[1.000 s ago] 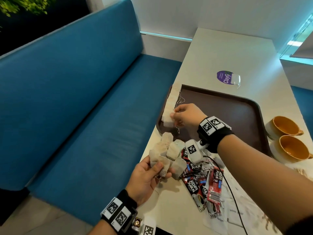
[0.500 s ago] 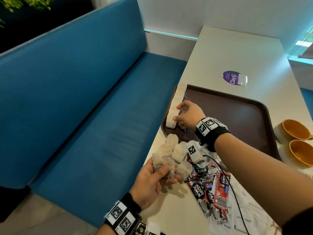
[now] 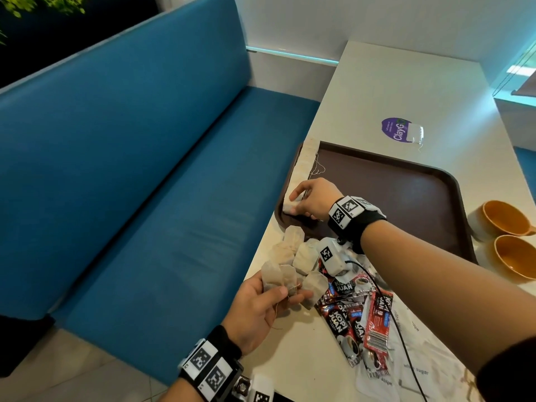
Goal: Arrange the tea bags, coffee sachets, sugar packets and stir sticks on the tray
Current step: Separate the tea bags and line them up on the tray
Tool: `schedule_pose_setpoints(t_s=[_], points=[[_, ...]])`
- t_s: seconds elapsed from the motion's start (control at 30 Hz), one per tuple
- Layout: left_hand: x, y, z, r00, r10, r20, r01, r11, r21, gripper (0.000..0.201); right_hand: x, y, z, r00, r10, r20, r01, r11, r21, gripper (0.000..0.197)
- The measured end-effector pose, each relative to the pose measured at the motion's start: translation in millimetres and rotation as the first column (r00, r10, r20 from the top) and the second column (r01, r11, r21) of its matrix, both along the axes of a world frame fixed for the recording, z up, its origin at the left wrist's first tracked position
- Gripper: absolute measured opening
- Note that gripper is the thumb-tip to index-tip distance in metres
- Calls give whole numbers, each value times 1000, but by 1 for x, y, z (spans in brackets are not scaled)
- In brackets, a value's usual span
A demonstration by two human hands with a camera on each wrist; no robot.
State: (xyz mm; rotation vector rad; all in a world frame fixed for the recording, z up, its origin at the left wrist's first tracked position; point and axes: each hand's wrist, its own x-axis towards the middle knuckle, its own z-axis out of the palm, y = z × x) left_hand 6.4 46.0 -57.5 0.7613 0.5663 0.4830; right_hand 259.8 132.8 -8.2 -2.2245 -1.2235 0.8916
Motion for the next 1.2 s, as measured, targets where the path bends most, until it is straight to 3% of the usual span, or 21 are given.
schedule_pose_setpoints(t_s=[0.13,0.27,0.37,0.5,0.63,0.77,0.97,1.2], points=[[2,-1,-1,1000,3,-14,-3,1000,-11,33,0,-8,9,999,-25,-42,27,999,46,31],[3,-1,-2,999,-1,-44,0,1000,-7,34,-3,-37,26,996,-58,-61,69,979,190,21],[5,-3,0,996,-1,-94,6,999,46,36,-17,-76,43,984,-73,-164,113,961,252,15],[5,-7,3,996,-3,-88,8,999,52,39,-43,-129,53,943,-66,-325,155,954,258,13],[7,-11,9,999,43,-11,-43,999,-8,45,-72,-166,34,906,-92,-414,201,952,229,17],[7,-12,12,999,42,-31,-41,999,15,47,-91,-187,21,832,-143,-537,272,947,170,27],[5,-13,13,997,34,-73,-32,999,21,45,-87,-192,12,916,-119,-383,215,952,219,6],[4,-10,9,996,73,-52,-72,997,21,29,-76,-186,15,788,-217,-576,366,918,155,14]])
